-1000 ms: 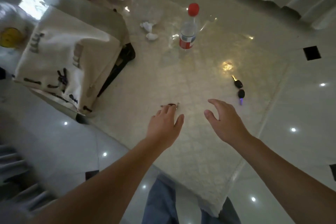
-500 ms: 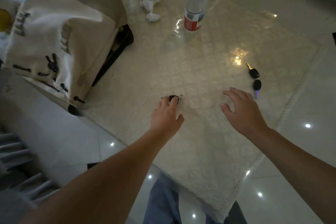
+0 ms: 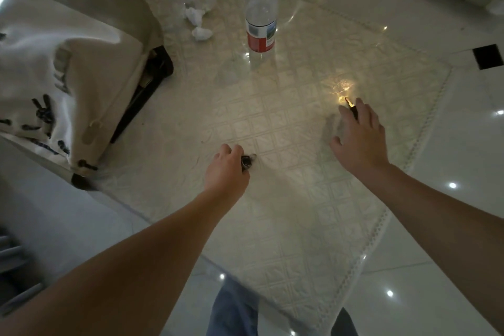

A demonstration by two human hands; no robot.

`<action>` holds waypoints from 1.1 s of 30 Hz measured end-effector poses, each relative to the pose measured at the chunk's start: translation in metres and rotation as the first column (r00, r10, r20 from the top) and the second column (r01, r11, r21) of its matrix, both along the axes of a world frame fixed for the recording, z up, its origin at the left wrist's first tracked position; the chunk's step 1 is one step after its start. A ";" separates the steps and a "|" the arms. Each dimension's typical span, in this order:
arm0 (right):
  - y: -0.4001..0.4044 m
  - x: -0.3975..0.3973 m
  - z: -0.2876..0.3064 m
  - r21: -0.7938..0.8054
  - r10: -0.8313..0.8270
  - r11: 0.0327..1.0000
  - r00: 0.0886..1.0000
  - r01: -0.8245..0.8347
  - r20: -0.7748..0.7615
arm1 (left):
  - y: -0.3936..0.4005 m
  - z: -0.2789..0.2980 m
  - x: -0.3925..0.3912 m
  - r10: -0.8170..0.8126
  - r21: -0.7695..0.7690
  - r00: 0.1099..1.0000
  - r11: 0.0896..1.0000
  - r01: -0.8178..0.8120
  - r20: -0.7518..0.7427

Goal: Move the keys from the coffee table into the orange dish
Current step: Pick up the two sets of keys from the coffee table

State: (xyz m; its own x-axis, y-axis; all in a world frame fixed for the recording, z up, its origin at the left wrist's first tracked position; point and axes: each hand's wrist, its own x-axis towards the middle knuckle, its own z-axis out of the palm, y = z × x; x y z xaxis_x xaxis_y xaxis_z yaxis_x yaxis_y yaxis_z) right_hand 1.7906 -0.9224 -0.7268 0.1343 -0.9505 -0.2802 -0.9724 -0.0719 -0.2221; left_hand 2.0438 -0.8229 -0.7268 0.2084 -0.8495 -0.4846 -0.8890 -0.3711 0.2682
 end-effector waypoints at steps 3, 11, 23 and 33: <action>-0.002 -0.012 -0.003 0.077 -0.027 0.997 0.999 0.030 -0.035 | 0.001 -0.001 -0.002 -0.025 0.012 0.999 1.000 0.024 0.037; 0.018 -0.016 -0.003 -0.027 0.042 0.999 0.997 -0.041 0.058 | 0.007 -0.004 -0.012 -0.106 -0.006 0.991 0.994 0.107 0.080; 0.080 0.021 -0.003 0.153 0.108 0.978 0.972 -0.141 0.208 | 0.024 0.001 -0.016 -0.291 0.010 0.952 0.957 0.292 0.091; 0.105 0.032 0.036 0.140 0.102 0.975 0.913 -0.169 0.395 | 0.028 0.042 -0.024 -0.320 -0.030 0.942 0.946 0.324 0.097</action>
State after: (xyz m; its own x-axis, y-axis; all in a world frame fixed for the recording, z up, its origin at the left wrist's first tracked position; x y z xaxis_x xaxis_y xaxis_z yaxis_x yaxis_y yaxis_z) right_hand 1.8226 -0.8175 -0.6906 0.3877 -0.8588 -0.3348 -0.7931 -0.1257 -0.5960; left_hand 2.0197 -0.7947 -0.6846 -0.0388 -0.8989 -0.4365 -0.9803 -0.0505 0.1912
